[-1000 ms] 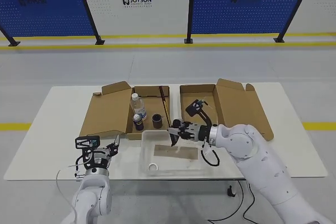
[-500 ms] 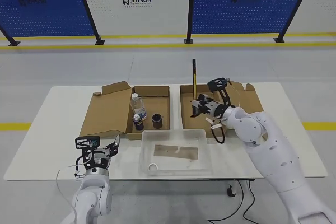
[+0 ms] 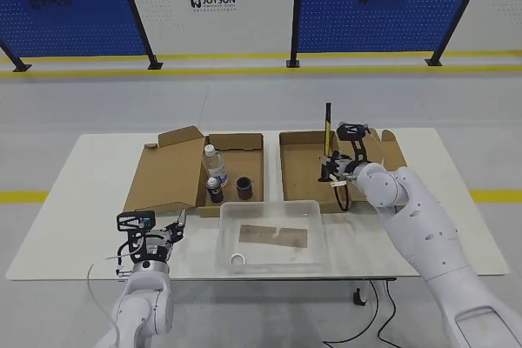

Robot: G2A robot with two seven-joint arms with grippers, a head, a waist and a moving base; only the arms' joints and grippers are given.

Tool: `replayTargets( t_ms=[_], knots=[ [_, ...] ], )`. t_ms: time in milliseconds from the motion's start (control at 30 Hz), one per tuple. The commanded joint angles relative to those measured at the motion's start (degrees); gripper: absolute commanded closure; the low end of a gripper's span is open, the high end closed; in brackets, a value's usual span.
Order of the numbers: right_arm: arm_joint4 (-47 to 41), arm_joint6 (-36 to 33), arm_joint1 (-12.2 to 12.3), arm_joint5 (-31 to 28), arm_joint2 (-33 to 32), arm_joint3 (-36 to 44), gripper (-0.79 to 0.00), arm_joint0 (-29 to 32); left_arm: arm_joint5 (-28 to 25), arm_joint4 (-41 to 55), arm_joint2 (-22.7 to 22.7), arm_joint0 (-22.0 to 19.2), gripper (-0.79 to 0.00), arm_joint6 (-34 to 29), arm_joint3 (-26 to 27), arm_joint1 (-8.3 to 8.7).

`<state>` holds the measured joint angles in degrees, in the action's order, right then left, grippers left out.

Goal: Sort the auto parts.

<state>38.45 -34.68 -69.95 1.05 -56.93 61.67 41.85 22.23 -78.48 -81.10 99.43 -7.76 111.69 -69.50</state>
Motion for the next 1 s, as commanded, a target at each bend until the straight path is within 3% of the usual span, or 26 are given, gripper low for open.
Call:
replayTargets(
  t_ms=[0, 733, 800, 867, 967],
  knots=[
    [-0.2, -0.2, -0.4, 0.7, 0.7, -1.5, 0.0, -0.3, 0.0, 0.0, 0.0, 0.0, -0.785, 0.0, 0.0, 0.0],
    [0.1, -0.6, -3.3, 5.2, 4.4, -10.9, 0.0, -1.7, 0.0, 0.0, 0.0, 0.0, -0.785, 0.0, 0.0, 0.0],
    [0.6, -0.9, -3.3, 5.1, 4.4, -11.1, -0.163, -1.8, 0.0, 0.0, 0.0, 0.0, -0.785, 0.0, 0.0, 0.0],
    [1.0, -0.8, -3.3, 5.1, 4.1, -11.2, -0.185, -1.8, 0.0, 0.0, 0.0, 0.0, -0.785, 0.0, 0.0, 0.0],
    [1.1, -1.1, -3.4, 5.1, 3.8, -11.4, -0.391, -1.8, 0.0, 0.0, 0.0, 0.0, -0.785, 0.0, 0.0, 0.0]
  ],
)
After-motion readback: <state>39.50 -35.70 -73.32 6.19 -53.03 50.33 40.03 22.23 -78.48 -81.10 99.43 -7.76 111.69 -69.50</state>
